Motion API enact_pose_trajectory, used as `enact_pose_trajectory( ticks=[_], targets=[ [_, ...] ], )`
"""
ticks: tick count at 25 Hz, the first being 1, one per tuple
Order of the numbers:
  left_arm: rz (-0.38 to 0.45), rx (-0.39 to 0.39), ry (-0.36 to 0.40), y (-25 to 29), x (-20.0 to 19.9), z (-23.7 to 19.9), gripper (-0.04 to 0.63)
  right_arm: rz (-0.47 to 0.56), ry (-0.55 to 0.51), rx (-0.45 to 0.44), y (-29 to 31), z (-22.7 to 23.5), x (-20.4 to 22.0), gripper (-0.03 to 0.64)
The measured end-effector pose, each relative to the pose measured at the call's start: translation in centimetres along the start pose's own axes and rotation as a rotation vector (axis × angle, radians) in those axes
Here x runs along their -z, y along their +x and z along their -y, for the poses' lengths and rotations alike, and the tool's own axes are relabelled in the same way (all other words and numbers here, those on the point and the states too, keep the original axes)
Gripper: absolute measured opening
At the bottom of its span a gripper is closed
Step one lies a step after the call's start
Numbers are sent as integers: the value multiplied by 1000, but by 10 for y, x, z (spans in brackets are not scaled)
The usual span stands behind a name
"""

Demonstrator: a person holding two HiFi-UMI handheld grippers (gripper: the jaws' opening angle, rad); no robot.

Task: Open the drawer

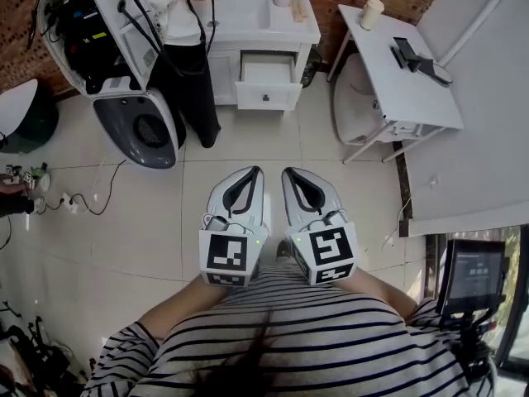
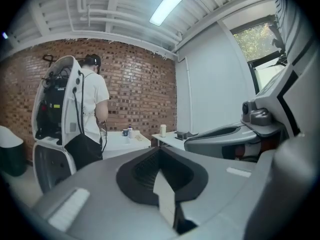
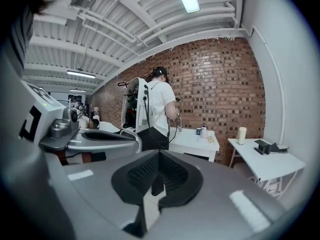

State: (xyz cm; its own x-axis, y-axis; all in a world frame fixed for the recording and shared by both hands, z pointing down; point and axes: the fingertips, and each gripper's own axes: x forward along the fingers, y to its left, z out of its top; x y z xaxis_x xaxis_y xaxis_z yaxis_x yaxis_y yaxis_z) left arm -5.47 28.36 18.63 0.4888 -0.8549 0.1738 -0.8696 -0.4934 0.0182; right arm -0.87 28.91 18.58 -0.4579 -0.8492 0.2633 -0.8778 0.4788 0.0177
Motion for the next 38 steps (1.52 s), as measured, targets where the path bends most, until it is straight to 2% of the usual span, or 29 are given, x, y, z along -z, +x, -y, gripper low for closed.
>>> enact_pose_trajectory(
  ticks=[7, 15, 38],
  targets=[
    [4, -10, 17, 5, -6, 31, 15, 19, 24, -3, -22, 25, -2, 2],
    [8, -14, 23, 7, -11, 41, 15, 28, 23, -28, -28, 27, -5, 2],
    [-17, 9, 39, 12, -3, 42, 15, 34, 4, -52, -19, 21, -6, 2]
  ],
)
